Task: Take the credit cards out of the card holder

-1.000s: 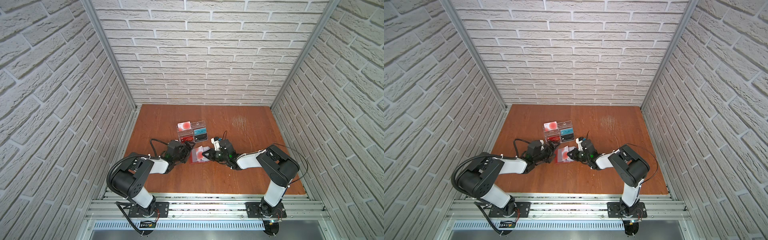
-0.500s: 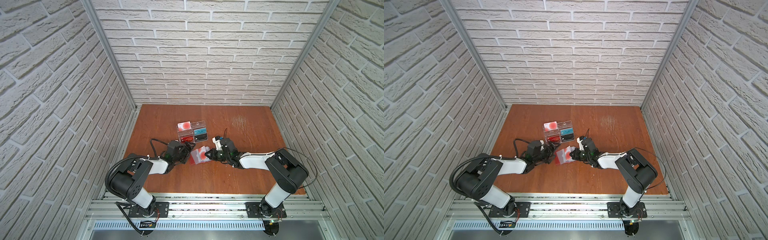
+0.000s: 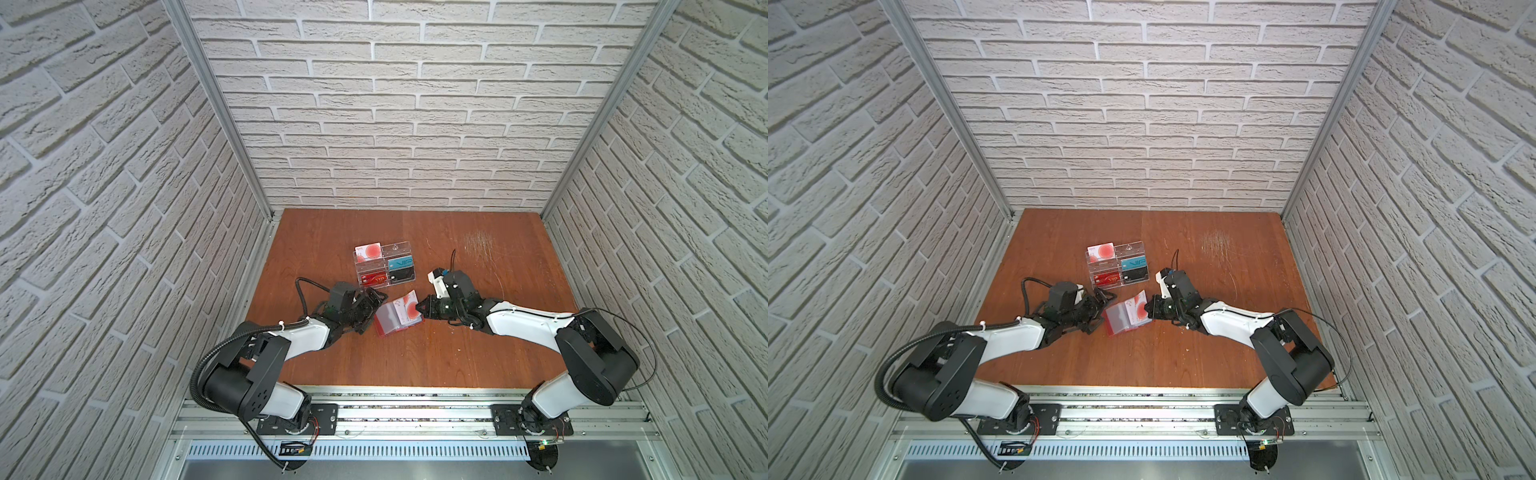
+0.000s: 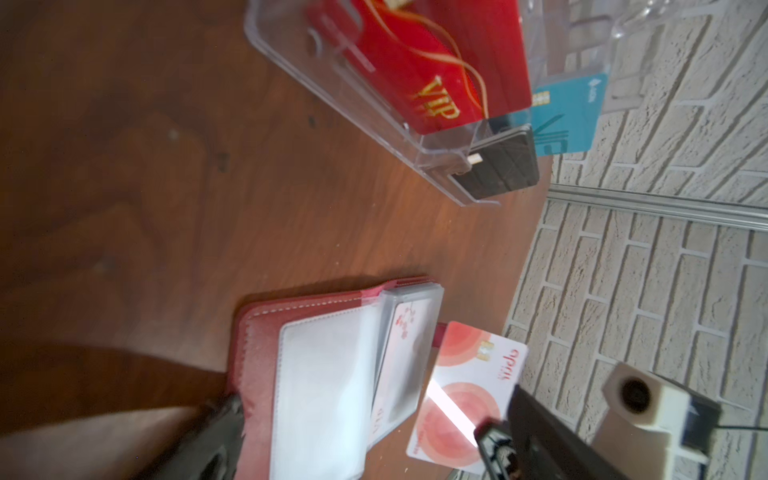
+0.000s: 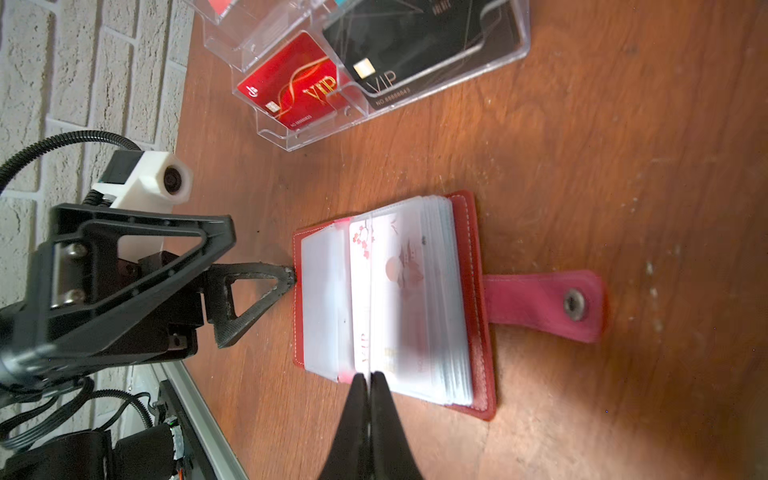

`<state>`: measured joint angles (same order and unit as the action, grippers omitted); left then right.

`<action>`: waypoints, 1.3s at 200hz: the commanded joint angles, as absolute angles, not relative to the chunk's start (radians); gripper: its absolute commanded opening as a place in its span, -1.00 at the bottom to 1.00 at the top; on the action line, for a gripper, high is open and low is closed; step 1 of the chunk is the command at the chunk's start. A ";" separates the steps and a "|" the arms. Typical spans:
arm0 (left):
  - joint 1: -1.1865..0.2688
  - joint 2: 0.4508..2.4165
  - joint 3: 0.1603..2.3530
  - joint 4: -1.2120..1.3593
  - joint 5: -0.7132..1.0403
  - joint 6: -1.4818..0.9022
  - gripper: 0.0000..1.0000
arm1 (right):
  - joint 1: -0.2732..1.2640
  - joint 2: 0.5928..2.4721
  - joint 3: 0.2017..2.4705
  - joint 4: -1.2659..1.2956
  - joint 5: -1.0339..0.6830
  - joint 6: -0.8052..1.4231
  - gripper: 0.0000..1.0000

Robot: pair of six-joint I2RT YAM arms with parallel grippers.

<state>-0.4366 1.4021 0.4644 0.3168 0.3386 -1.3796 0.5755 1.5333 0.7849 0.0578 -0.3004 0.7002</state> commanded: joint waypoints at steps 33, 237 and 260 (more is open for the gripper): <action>-0.301 1.244 0.533 0.041 0.382 -1.226 0.96 | 0.569 1.477 1.030 -0.321 -0.225 0.466 -0.88; -0.082 1.834 1.082 0.336 0.428 -1.215 0.96 | 0.353 1.962 1.702 -0.535 -0.112 0.306 -0.88; -0.087 1.879 1.123 0.351 0.428 -1.229 0.96 | 0.347 2.072 1.779 -0.527 -0.182 0.294 -0.89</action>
